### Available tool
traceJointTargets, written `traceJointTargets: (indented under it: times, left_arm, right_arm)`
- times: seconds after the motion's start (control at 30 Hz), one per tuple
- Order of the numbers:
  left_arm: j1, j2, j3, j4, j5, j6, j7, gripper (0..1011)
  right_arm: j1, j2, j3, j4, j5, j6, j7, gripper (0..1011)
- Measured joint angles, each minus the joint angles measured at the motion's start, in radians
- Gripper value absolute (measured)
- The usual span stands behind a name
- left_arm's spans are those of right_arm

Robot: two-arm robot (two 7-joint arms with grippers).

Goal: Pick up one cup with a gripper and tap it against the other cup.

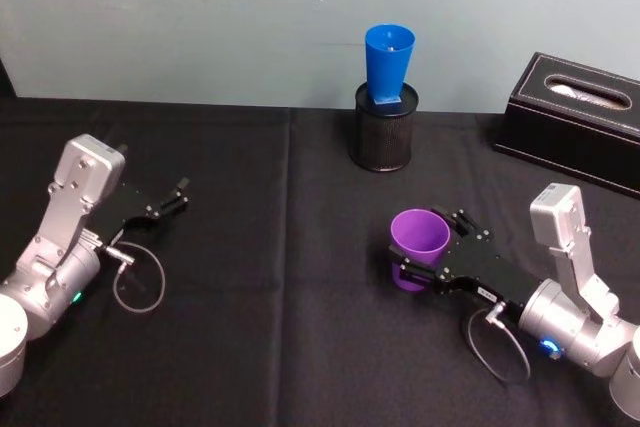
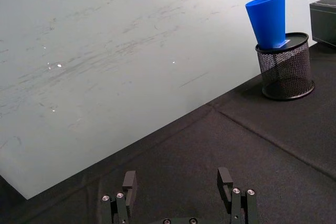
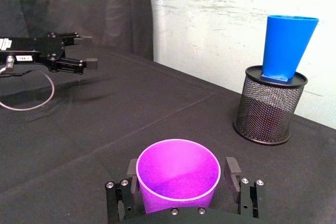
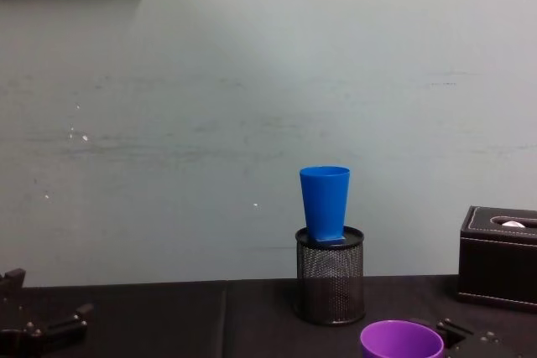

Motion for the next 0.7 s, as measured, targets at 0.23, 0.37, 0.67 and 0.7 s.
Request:
traceJointTargets:
  times: [0.23,0.37,0.67,0.7]
  left_arm:
    - [0.0,0.0,0.0,0.0,0.0,0.0,0.0,1005]
    - [0.0,0.0,0.0,0.0,0.0,0.0,0.0,1005]
    - [0.0,0.0,0.0,0.0,0.0,0.0,0.0,1005]
    - [0.0,0.0,0.0,0.0,0.0,0.0,0.0,1005]
  right_arm:
    - [0.0,0.001,0.0,0.0,0.0,0.0,0.0,998]
    - [0.0,0.001,-0.001,0.0,0.0,0.0,0.001,929]
    - [0.001,0.002,-0.002,0.0,0.0,0.0,0.001,783]
    - [0.001,0.002,-0.002,0.0,0.0,0.0,0.001,778]
